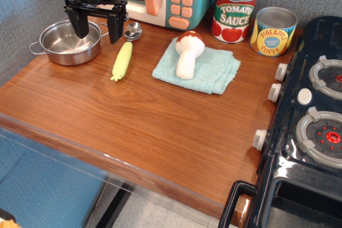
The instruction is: Move the spoon to the bottom right corner.
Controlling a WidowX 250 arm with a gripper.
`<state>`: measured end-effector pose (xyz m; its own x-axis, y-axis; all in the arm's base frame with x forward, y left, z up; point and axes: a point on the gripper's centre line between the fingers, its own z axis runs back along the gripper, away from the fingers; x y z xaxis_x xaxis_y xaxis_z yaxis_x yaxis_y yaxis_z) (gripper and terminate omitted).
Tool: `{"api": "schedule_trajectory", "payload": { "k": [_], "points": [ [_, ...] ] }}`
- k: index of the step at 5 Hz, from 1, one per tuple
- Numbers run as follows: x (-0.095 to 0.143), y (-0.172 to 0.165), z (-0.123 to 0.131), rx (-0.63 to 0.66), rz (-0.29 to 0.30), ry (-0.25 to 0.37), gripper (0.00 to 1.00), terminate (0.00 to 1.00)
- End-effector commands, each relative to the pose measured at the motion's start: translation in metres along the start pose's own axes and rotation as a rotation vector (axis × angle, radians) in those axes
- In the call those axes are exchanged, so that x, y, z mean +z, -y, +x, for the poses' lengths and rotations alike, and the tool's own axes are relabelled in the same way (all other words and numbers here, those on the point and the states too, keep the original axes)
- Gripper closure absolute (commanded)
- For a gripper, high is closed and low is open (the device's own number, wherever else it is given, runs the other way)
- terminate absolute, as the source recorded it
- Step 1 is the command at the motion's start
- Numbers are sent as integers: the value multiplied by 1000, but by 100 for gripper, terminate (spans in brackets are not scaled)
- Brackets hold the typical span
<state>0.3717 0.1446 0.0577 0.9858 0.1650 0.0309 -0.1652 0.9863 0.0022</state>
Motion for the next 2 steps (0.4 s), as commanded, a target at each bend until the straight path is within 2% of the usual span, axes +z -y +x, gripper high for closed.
{"api": "schedule_trajectory", "payload": {
  "k": [1, 2],
  "points": [
    [0, 0, 0, 0, 0, 0, 0, 0],
    [7, 6, -6, -2, 22, 27, 0, 0]
  ]
}}
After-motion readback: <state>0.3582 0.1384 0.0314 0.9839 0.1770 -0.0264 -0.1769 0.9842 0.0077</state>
